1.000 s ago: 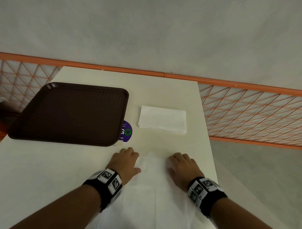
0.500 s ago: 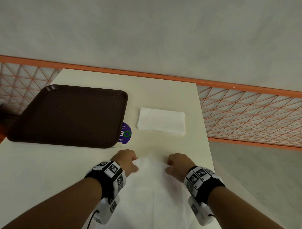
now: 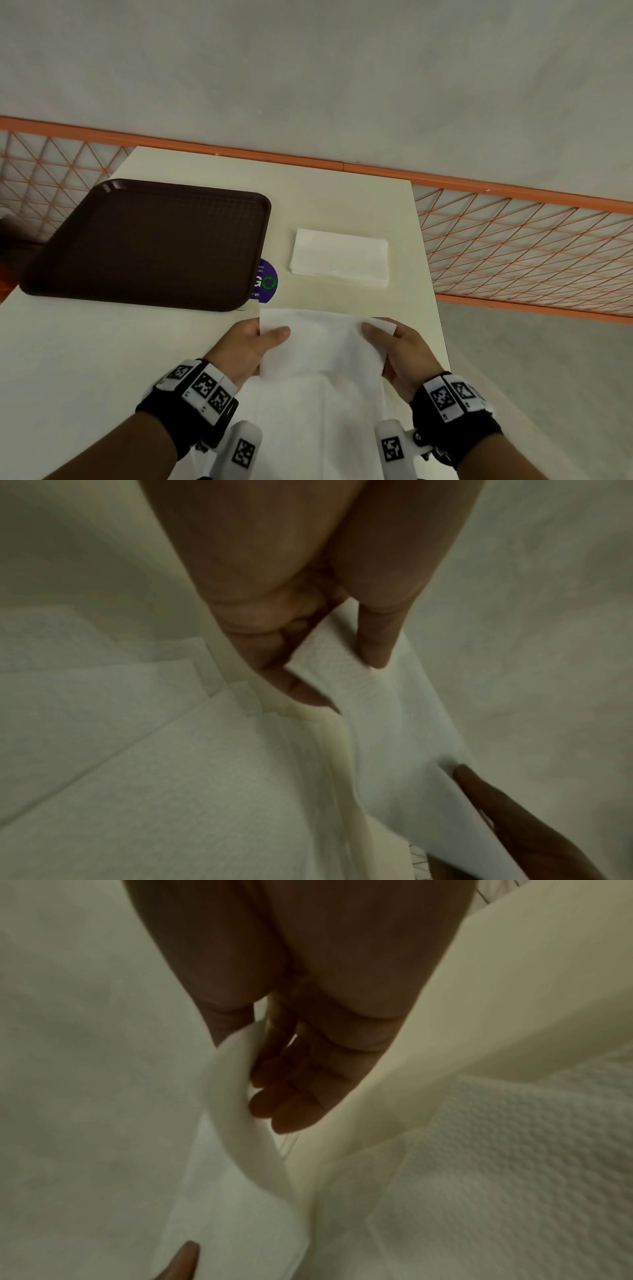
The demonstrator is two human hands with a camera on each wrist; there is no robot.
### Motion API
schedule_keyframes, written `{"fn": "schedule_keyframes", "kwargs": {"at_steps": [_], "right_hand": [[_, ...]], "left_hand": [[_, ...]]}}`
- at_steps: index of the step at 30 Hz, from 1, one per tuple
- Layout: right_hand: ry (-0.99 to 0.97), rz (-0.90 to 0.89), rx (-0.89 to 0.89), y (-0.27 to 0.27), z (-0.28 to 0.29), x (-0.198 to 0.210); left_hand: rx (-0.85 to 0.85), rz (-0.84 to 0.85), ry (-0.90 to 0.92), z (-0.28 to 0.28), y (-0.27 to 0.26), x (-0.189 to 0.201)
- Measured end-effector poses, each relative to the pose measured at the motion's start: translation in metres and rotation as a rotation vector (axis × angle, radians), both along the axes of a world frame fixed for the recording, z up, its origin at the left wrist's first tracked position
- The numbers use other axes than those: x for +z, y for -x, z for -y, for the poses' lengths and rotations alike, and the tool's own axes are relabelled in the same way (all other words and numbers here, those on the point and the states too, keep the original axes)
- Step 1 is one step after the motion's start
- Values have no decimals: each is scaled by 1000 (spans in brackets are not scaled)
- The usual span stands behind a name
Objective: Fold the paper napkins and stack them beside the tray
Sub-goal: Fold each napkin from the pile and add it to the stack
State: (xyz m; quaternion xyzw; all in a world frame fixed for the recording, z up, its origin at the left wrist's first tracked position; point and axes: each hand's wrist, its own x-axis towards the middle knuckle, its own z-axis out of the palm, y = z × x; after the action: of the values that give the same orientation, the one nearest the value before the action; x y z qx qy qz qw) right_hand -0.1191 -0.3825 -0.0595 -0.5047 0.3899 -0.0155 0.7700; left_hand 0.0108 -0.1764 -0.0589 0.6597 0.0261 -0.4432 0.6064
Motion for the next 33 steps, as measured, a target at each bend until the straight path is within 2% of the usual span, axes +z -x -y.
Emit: {"fn": "schedule_keyframes", "kwargs": {"at_steps": [3, 6, 9, 14, 19, 24, 33], "right_hand": [[-69, -8, -17, 6, -5, 2], [-38, -69, 72, 16, -10, 2], [-21, -76, 49, 22, -10, 0], [18, -61, 30, 24, -6, 2], [92, -90, 76, 20, -4, 3], [195, -98, 96, 3, 7, 3], [407, -107, 99, -45, 42, 8]], "left_hand": [[24, 61, -45, 3, 3, -1], [38, 113, -127, 6, 2, 5], [-2, 159, -195, 5, 2, 7], [-106, 100, -198, -2, 9, 7], [-154, 165, -203, 2, 1, 7], [-189, 282, -221, 18, -19, 12], [-191, 389, -284, 57, -58, 19]]}}
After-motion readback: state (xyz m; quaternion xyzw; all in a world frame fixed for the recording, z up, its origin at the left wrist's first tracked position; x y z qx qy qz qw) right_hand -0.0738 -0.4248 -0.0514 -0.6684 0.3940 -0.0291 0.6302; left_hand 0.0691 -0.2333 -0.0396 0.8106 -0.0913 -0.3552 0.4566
